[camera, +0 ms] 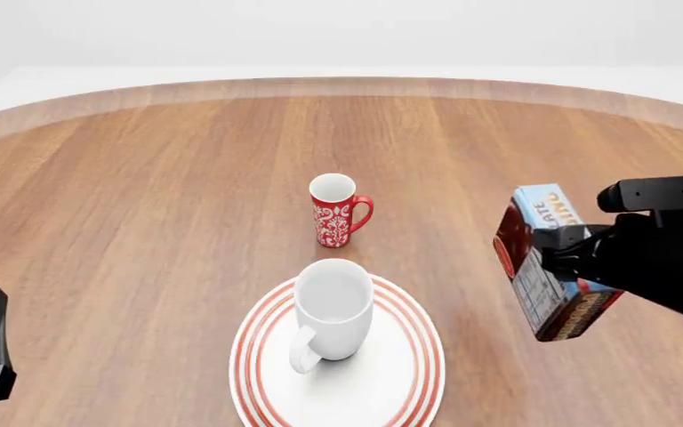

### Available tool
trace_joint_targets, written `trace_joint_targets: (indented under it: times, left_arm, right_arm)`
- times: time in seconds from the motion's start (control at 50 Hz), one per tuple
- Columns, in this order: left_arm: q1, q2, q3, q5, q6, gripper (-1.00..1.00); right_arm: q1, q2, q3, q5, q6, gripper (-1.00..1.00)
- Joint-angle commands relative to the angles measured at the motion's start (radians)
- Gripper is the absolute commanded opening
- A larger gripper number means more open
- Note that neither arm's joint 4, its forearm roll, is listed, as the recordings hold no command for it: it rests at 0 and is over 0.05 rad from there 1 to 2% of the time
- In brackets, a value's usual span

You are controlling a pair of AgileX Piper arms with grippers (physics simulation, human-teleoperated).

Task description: Pick up the white mug and put it on the plate, and put the chocolate pudding to the right of the plate.

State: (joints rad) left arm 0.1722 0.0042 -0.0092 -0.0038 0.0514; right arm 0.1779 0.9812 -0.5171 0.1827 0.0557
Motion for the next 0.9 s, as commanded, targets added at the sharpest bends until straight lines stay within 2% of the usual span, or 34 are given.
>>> trace_joint_targets:
  times: [0.02,0.22,0.42,0.9]
  left_arm:
    - [0.0,0.0,0.0,0.0,0.0,1.0]
    - [0.0,0.0,0.0,0.0,0.0,1.0]
    - [0.0,0.0,0.0,0.0,0.0,1.0]
    - [0.0,0.0,0.0,0.0,0.0,1.0]
  right_arm:
    - [-0.032,-0.062,0.025,0.039,-0.006,-1.0]
    - [-0.058,-0.069,0.061,0.027,-0.015,-1.0]
    - [-0.1,-0.049,0.127,-0.024,-0.031,-1.0]
    - [-0.114,0.009,0.185,-0.105,-0.041,-1.0]
